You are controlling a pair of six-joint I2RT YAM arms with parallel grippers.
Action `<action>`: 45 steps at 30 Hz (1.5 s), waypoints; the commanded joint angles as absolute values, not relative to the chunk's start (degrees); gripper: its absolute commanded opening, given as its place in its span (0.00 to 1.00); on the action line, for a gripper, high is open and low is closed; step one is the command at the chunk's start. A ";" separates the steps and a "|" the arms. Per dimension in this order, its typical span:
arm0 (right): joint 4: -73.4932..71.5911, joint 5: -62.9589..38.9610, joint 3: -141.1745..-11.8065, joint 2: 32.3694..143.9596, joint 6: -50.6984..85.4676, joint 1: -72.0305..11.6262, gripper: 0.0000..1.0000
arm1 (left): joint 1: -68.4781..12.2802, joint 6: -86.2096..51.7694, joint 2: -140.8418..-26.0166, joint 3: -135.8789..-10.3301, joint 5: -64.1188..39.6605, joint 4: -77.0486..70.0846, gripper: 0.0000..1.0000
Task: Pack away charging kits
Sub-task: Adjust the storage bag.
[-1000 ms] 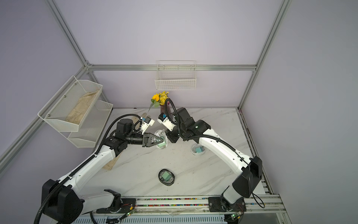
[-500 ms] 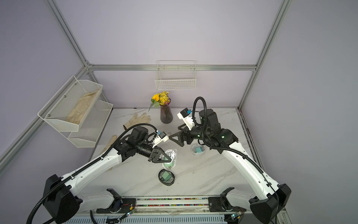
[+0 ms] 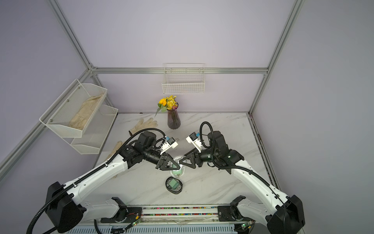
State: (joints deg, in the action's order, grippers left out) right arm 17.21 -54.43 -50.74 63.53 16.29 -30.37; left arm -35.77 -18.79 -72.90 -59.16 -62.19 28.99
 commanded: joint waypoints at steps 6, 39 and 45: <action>4.14 -59.98 -46.81 64.89 23.02 -30.15 0.00 | -35.87 -16.41 -73.61 -66.64 -65.39 27.87 0.00; -59.62 -3.28 -26.03 60.37 71.72 -36.56 0.00 | -39.39 -65.29 -84.72 -40.00 -21.58 -64.75 0.81; -62.79 1.67 -24.77 64.29 73.52 -39.81 0.00 | -41.13 -67.50 -89.04 -41.26 -17.78 -70.15 0.78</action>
State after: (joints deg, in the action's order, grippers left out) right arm -54.35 -2.26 -25.43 63.40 70.32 -37.98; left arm -40.42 -66.00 -87.53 -36.82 -20.88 -65.30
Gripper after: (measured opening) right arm 0.086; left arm 0.784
